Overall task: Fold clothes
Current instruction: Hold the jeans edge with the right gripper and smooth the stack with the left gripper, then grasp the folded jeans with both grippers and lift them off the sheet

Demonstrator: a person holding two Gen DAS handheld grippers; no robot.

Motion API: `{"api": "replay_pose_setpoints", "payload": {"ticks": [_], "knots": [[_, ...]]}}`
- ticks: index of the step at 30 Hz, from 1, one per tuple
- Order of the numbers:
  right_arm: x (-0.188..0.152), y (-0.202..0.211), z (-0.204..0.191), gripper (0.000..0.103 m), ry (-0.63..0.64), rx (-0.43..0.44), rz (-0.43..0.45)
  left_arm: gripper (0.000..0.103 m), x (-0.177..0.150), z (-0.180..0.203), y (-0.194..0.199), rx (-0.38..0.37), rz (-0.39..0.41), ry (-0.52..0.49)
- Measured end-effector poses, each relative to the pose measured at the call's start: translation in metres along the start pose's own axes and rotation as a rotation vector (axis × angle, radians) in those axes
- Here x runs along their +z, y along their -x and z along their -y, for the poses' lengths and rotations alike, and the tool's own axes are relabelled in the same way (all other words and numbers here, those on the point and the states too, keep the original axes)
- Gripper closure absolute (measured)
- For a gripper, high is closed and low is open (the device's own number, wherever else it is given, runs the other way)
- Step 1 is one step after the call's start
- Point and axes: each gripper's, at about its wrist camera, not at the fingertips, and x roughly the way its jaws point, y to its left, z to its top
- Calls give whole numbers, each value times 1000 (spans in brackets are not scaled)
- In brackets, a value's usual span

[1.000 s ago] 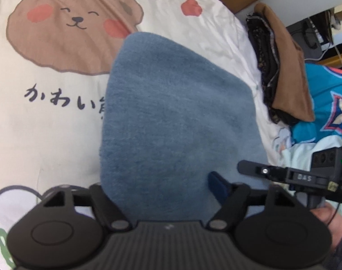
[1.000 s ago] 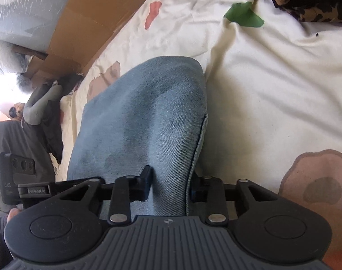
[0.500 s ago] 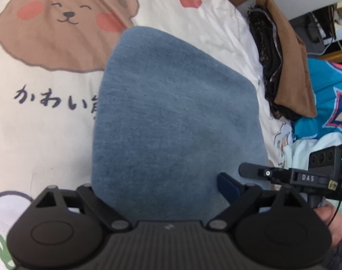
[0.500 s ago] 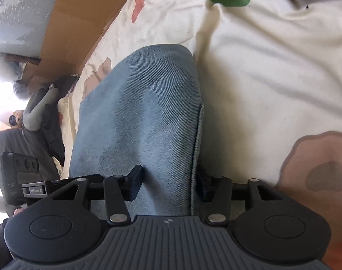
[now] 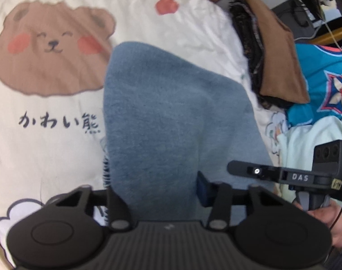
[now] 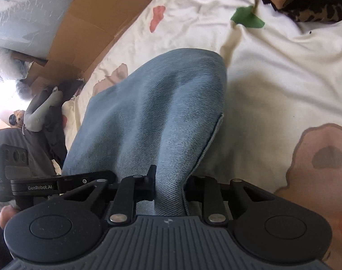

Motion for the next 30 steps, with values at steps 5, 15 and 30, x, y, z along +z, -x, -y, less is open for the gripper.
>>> {"api": "replay_pose_setpoints", "payload": {"ticks": [5,15,30], "knots": [[-6,14,-6,82,-4,-7,13,66,-4,19,11,4,16,-48],[-7,4,25,61,-96,-37,-15,46,3,23,-15,69,-11,-64],[-9,-11,33,68,-76,19,-24,39,11,-2,-45,-41,-62,-36]]}}
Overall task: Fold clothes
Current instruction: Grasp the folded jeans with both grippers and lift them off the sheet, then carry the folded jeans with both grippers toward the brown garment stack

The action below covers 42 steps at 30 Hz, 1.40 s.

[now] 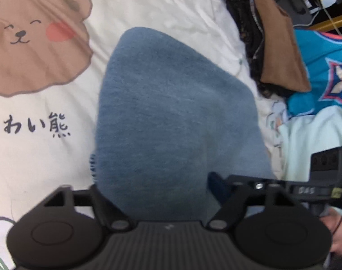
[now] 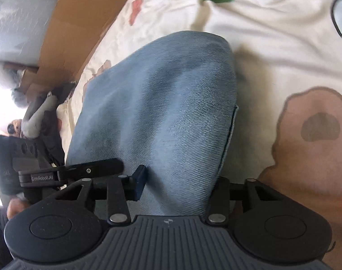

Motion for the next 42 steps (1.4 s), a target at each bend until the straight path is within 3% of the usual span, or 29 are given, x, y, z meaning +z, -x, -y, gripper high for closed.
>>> {"api": "replay_pose_setpoints", "payload": {"ticks": [2,5,10,19,33,42], "knots": [[2,5,-4,75,-1,9,4,54,-1,2,8,-5,3,-15],[2,12,-13,81,17,-4,5,65,-2,17,22,15,7,-51],[-3,34,-31,82,8,-27,37,68,-7,54,41,103,41,-96],[11,100,-86,83,70,-32,110,68,-6,109,110,140,146,-120],[51,234,-192,83,235,-47,227,68,11,198,236,99,337,-174],[59,288,-224,83,292,-26,253,68,6,246,278,93,397,-182]]}}
